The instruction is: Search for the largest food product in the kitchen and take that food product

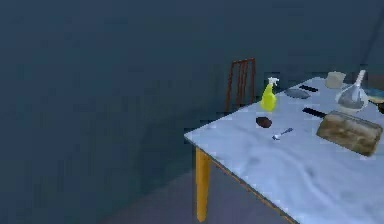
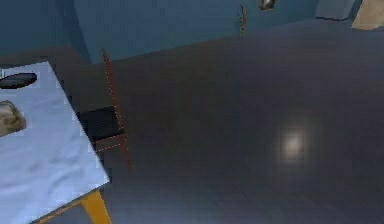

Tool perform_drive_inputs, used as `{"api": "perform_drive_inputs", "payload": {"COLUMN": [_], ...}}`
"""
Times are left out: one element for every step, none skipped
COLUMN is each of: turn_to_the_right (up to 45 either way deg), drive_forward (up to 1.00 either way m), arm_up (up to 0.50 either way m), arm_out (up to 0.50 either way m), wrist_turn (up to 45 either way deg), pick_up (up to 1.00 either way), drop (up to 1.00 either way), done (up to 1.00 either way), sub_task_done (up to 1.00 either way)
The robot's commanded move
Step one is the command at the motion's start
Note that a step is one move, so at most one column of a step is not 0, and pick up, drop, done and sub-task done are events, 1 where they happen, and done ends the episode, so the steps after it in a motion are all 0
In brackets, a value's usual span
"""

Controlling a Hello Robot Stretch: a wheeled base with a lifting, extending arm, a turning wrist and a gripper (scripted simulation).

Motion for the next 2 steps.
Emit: {"api": "perform_drive_inputs", "payload": {"turn_to_the_right": [45.0,45.0], "drive_forward": [0.00,0.00], "arm_up": [0.00,0.00], "arm_out": [0.00,0.00], "wrist_turn": [0.0,0.0], "pick_up": [0.00,0.00], "drop": [0.00,0.00], "done": [0.00,0.00], "sub_task_done": [0.00,0.00]}}
